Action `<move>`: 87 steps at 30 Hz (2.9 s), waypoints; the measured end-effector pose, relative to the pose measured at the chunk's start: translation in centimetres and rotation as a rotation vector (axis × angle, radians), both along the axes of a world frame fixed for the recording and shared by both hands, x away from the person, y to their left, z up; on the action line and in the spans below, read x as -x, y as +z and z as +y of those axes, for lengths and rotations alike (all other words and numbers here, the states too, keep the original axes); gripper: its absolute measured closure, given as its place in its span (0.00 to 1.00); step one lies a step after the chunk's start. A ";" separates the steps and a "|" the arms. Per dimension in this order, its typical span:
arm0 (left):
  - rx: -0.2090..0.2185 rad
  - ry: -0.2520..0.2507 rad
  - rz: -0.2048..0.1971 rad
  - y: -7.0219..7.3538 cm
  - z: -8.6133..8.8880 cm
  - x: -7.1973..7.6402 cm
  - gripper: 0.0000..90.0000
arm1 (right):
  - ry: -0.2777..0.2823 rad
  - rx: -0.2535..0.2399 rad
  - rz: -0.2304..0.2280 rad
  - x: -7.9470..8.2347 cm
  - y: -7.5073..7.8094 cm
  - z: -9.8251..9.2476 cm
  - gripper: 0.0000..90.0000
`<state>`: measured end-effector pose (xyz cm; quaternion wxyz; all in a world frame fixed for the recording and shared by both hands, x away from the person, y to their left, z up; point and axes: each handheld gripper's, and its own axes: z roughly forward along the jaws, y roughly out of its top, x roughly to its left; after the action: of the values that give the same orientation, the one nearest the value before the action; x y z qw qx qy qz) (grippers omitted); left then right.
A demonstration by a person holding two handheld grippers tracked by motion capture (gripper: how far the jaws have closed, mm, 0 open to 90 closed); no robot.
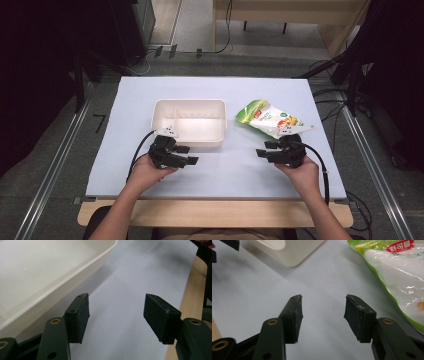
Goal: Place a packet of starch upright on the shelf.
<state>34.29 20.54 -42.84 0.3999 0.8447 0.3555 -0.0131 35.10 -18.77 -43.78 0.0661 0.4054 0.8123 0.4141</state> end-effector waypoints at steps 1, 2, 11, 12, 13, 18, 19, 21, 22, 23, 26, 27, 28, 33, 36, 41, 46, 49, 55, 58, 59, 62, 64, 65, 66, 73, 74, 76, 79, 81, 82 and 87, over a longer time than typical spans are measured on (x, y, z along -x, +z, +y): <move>-0.001 -0.001 -0.001 0.0 0.0 0.0 0.42 | 0.000 0.000 0.000 0.0 0.0 0.0 0.54; -0.002 -0.003 -0.002 0.0 0.0 0.0 0.43 | 0.000 -0.002 0.001 0.0 0.0 0.0 0.54; -0.004 -0.006 0.009 -0.1 -0.1 -0.2 0.43 | 0.005 -0.005 0.007 -0.3 -0.3 0.2 0.52; -0.004 -0.006 0.010 -0.1 -0.1 -0.2 0.43 | 0.005 -0.005 0.007 -0.3 -0.3 0.2 0.52; -0.003 -0.007 0.010 -0.1 -0.1 -0.2 0.42 | 0.006 -0.003 0.008 -0.3 -0.4 0.3 0.52; -0.009 -0.009 0.010 -0.2 -0.1 -0.2 0.43 | 0.013 -0.006 0.002 -0.3 -0.3 0.3 0.52; -0.009 -0.008 0.010 -0.2 -0.1 -0.2 0.43 | 0.012 -0.009 0.004 -0.3 -0.3 0.3 0.52; -0.008 -0.008 0.010 -0.1 -0.1 -0.2 0.42 | 0.012 -0.011 0.007 -0.4 -0.4 0.2 0.51; -0.008 -0.008 0.010 -0.1 -0.1 -0.2 0.42 | 0.012 -0.012 0.011 -0.4 -0.3 0.2 0.51; -0.009 -0.009 0.009 -0.1 -0.2 -0.2 0.42 | 0.013 -0.010 0.012 -0.4 -0.3 0.2 0.51; -0.014 -0.015 0.013 -0.1 -0.2 -0.2 0.42 | 0.009 -0.015 0.017 -0.5 -0.3 0.0 0.51; -0.011 -0.013 0.013 -0.2 -0.2 -0.2 0.42 | 0.009 -0.015 0.016 -0.5 -0.3 -0.1 0.51; -0.012 -0.014 0.012 -0.2 -0.3 -0.2 0.42 | 0.010 -0.016 0.015 -0.5 -0.3 -0.1 0.51; -0.012 -0.012 0.012 -0.1 -0.2 -0.2 0.42 | 0.016 -0.006 0.021 -0.5 -0.3 0.0 0.51; -0.010 -0.013 0.011 -0.2 -0.3 -0.2 0.42 | 0.021 -0.005 0.022 -0.4 -0.3 0.1 0.51; -0.010 -0.013 0.011 -0.2 -0.3 -0.2 0.42 | 0.022 -0.009 0.023 -0.5 -0.3 0.1 0.52; -0.013 -0.013 0.009 -0.1 -0.2 -0.2 0.42 | 0.022 -0.008 0.026 -0.4 -0.2 0.2 0.52; -0.013 -0.012 0.009 -0.1 -0.2 -0.2 0.42 | 0.024 -0.001 0.023 -0.4 -0.1 0.3 0.52; -0.006 -0.009 0.008 -0.1 -0.1 -0.2 0.42 | 0.025 0.015 0.012 -0.2 0.4 0.5 0.53; -0.007 -0.008 0.006 0.0 -0.1 -0.2 0.42 | 0.018 -0.001 0.014 -0.2 0.7 0.1 0.54; -0.007 -0.008 0.005 0.0 -0.1 -0.2 0.42 | 0.011 -0.007 0.014 -0.3 0.8 -0.1 0.54; -0.007 -0.005 0.005 0.0 -0.1 -0.2 0.42 | -0.014 -0.016 0.014 -0.5 1.1 -1.1 0.57; -0.007 -0.004 0.004 0.1 0.0 -0.2 0.42 | -0.036 -0.024 0.016 -0.6 1.2 -1.9 0.59; -0.004 -0.004 0.004 0.1 0.0 -0.2 0.42 | -0.071 -0.024 0.022 -0.9 1.4 -2.8 0.61; -0.005 -0.004 0.003 0.1 0.0 -0.2 0.42 | -0.071 -0.024 0.022 -0.9 1.4 -2.8 0.61; -0.007 -0.007 0.002 0.0 -0.1 -0.2 0.42 | -0.166 -0.026 0.021 -1.8 1.7 -5.4 0.74; -0.007 -0.006 0.003 0.0 -0.2 -0.2 0.42 | -0.172 -0.026 0.023 -2.0 1.7 -5.6 0.76; -0.008 -0.006 0.002 0.0 -0.2 -0.2 0.42 | -0.193 -0.017 0.020 -2.3 1.6 -6.3 0.83; -0.010 -0.008 0.001 0.0 -0.2 -0.2 0.42 | -0.213 0.019 0.023 -2.7 1.3 -7.0 0.91; -0.003 -0.010 -0.010 0.0 -0.3 -0.1 0.44 | -0.240 0.035 0.040 -3.0 1.0 -7.6 0.97; -0.006 -0.015 -0.013 0.0 -0.2 -0.1 0.44 | -0.249 0.036 0.050 -3.2 0.9 -7.8 1.00; -0.004 -0.014 -0.011 0.0 -0.3 -0.1 0.44 | -0.292 0.044 0.073 -4.2 -0.1 -9.1 1.00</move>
<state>34.39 20.29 -42.83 0.4000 0.8479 0.3476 -0.0105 39.32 -27.84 -43.87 0.1048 0.5323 0.7556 0.3671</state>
